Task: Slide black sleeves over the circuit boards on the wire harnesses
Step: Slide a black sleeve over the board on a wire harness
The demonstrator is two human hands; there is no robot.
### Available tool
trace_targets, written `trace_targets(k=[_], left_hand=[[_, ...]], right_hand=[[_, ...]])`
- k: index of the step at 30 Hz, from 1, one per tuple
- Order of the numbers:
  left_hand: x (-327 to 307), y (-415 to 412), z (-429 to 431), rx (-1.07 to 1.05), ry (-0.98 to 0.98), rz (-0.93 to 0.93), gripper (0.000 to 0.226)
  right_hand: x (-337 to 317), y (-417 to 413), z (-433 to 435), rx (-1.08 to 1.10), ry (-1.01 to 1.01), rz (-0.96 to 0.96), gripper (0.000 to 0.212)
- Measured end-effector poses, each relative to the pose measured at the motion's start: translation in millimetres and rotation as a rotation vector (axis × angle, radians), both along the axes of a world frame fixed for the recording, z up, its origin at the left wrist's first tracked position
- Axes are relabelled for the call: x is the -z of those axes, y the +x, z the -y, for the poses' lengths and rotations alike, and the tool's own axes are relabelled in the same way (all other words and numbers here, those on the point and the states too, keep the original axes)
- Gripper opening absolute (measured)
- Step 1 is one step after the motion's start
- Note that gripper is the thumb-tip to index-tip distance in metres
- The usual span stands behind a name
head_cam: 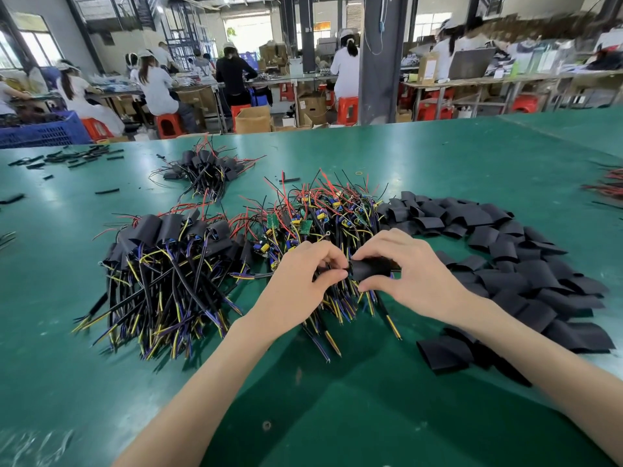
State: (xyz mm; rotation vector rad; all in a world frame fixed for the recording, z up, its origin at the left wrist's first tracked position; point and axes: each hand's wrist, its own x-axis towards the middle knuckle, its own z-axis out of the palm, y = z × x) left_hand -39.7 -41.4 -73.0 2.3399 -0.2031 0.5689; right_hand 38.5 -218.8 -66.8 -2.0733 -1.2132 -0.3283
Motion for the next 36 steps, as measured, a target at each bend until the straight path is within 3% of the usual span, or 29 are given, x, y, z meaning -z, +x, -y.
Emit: trace_targets(k=[7,12,27,32,36], left_hand=[[1.4,0.4,2.0,-0.007,-0.002,0.024,0.018],[2.3,-0.6,2.0,-0.006,0.0,0.062,0.031],[-3.4,-5.3,2.1,-0.068,0.024,0.1,0.033],[-21.4,-6.3,-26.4,-0.358,0.166,0.419,0.018],[-28.3,-6.1,-71.6,-0.757,0.204,0.6,0.016]], right_hand=[[2.3,0.5,-0.7,0.008,-0.02,-0.039,0.034],[-1.7,2.8,0.9,-0.009,-0.052,-0.134,0.034],[7.2,0.9,-1.1,0.019,0.008,0.053,0.045],[5.7,19.3,6.2,0.263,0.114,0.29,0.036],[4.4,33.9,15.0,0.43,0.157,0.204,0.02]])
